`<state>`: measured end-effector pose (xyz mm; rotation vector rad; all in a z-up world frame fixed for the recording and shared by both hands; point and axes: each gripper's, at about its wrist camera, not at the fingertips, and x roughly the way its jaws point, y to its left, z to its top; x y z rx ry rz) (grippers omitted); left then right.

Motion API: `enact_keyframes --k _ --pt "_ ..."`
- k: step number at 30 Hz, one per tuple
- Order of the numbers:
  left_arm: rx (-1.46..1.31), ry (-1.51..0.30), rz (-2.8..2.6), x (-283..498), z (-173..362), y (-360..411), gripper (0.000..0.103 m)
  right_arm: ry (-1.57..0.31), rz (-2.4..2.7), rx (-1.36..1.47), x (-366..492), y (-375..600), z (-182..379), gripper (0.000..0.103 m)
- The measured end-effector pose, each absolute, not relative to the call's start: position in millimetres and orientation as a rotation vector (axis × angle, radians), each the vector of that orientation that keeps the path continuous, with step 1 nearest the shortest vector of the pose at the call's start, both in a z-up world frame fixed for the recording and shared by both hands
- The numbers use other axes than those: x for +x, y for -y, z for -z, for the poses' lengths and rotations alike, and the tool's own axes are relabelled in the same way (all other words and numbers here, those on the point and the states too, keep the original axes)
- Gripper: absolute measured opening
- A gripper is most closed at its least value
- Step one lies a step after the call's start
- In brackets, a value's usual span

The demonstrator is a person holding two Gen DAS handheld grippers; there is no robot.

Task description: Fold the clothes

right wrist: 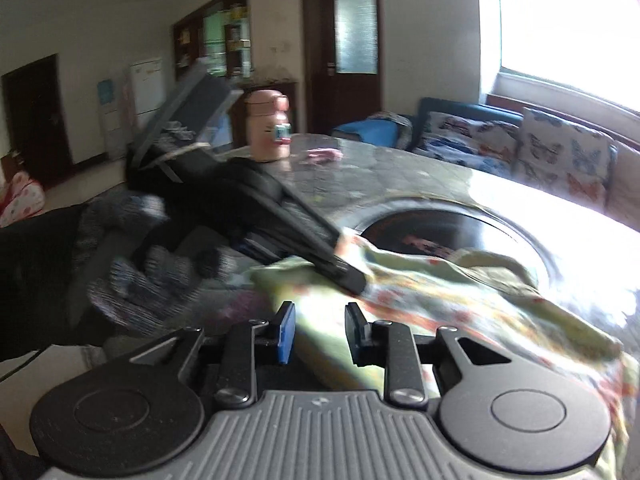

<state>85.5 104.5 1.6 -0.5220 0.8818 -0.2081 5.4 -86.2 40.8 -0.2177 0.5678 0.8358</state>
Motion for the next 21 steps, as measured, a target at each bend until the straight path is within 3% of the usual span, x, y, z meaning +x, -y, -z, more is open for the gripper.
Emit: enact_keyframes --k 18,21 --pt "-0.503 -0.884 0.204 87 -2 -103 0.023 -0.669 -0.347 -0.096 88 197 -1 0.023" --pt "-0.491 -0.883 0.201 88 -2 -101 0.023 -0.65 -0.274 -0.088 96 209 -3 0.03"
